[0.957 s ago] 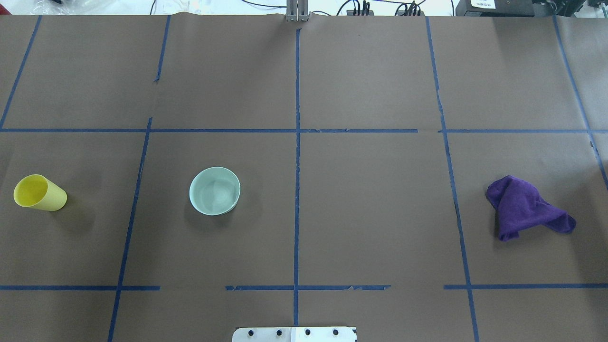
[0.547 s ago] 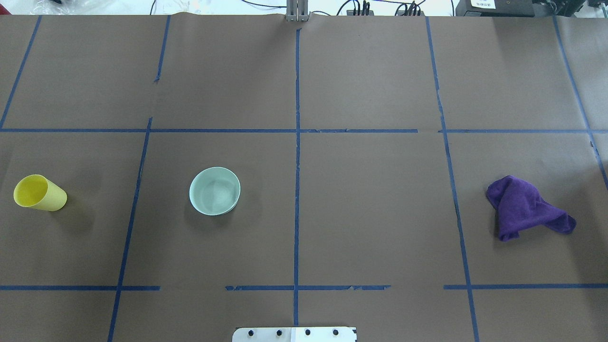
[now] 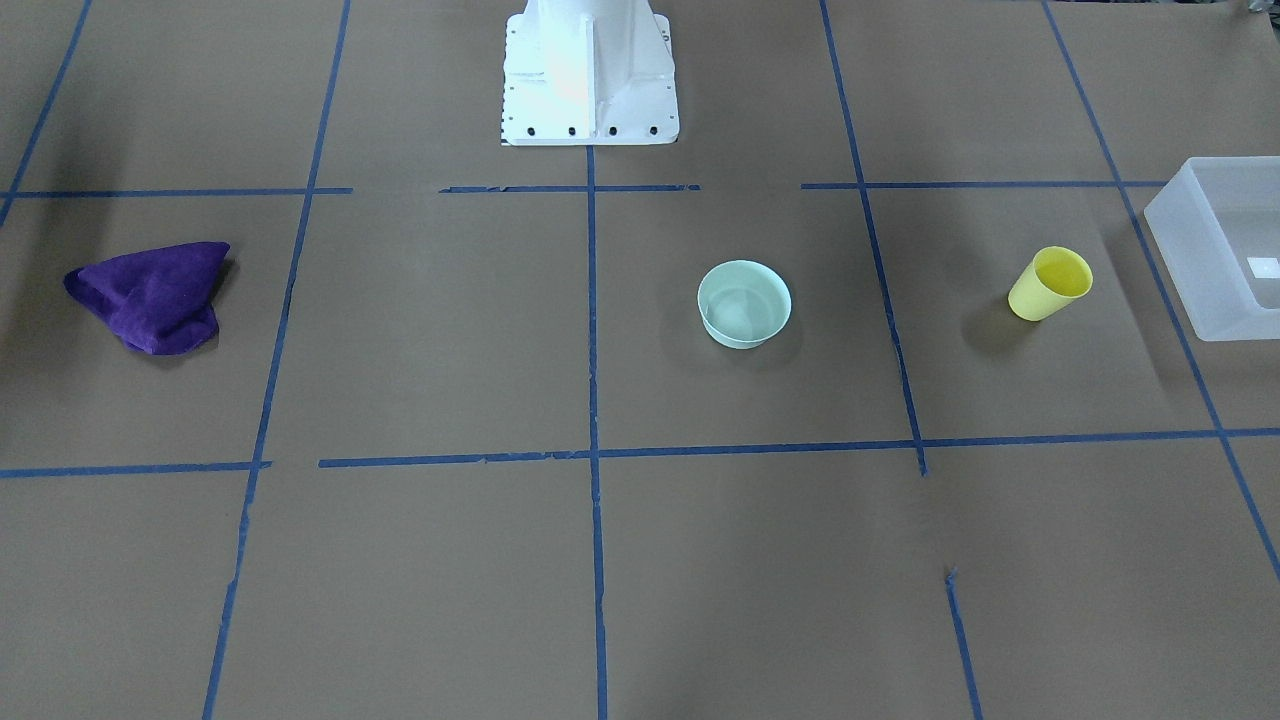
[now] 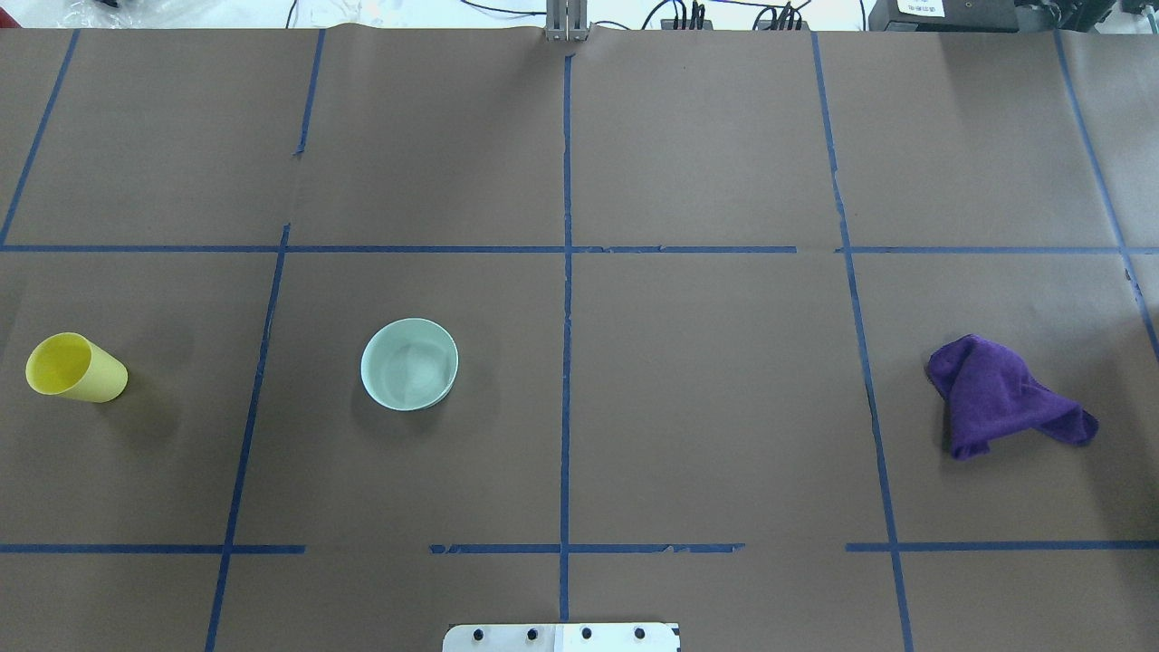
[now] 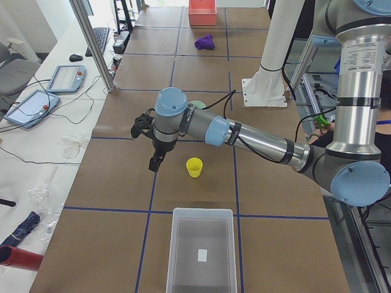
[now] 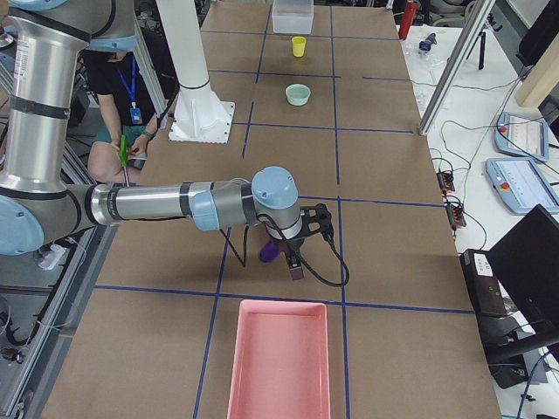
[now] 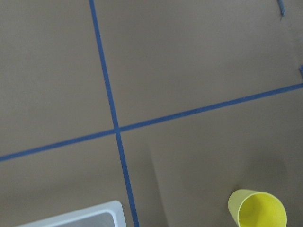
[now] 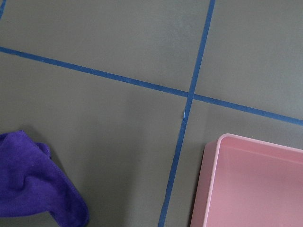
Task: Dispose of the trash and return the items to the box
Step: 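Move the left gripper toward the yellow cup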
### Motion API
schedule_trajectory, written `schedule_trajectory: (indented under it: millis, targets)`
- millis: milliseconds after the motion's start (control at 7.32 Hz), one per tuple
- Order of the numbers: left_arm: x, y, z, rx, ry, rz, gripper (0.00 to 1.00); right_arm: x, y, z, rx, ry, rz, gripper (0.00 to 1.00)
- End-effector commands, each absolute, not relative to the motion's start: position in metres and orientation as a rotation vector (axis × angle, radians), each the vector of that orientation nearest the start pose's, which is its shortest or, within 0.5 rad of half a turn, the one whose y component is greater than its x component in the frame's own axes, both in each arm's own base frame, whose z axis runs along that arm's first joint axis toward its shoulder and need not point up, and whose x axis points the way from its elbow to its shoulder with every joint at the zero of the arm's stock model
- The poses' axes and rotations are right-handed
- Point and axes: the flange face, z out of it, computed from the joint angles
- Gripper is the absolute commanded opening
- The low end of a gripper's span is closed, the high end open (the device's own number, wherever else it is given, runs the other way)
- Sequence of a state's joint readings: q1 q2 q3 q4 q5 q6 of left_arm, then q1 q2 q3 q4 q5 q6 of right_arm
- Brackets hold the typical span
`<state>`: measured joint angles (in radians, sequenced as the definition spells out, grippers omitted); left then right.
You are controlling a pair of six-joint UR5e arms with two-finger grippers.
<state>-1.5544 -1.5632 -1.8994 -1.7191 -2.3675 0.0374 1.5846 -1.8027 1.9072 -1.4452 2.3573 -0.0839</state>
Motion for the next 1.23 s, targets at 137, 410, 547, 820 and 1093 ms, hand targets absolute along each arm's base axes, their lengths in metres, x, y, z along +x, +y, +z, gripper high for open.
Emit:
schedule_trajectory:
  millis: [137, 410, 547, 820, 1093]
  targets:
    - [-0.049, -0.494, 0.502, 0.702, 0.846, 0.291, 1.00, 0.068, -0.407, 0.576, 0.274, -0.783, -0.166, 1.00]
    - [-0.018, -0.450, 0.518, 0.806, 0.911, 0.324, 1.00, 0.068, -0.408, 0.576, 0.295, -0.782, -0.173, 1.00]
    - [0.006, -0.439, 0.526, 0.750, 0.943, 0.305, 1.00, 0.068, -0.408, 0.576, 0.295, -0.782, -0.172, 1.00]
    - [0.054, -0.420, 0.540, 0.671, 0.847, 0.111, 1.00, 0.068, -0.406, 0.579, 0.289, -0.782, -0.170, 1.00]
    - [0.104, -0.398, 0.559, 0.549, 0.828, -0.047, 0.86, 0.067, -0.404, 0.581, 0.284, -0.784, -0.168, 1.00]
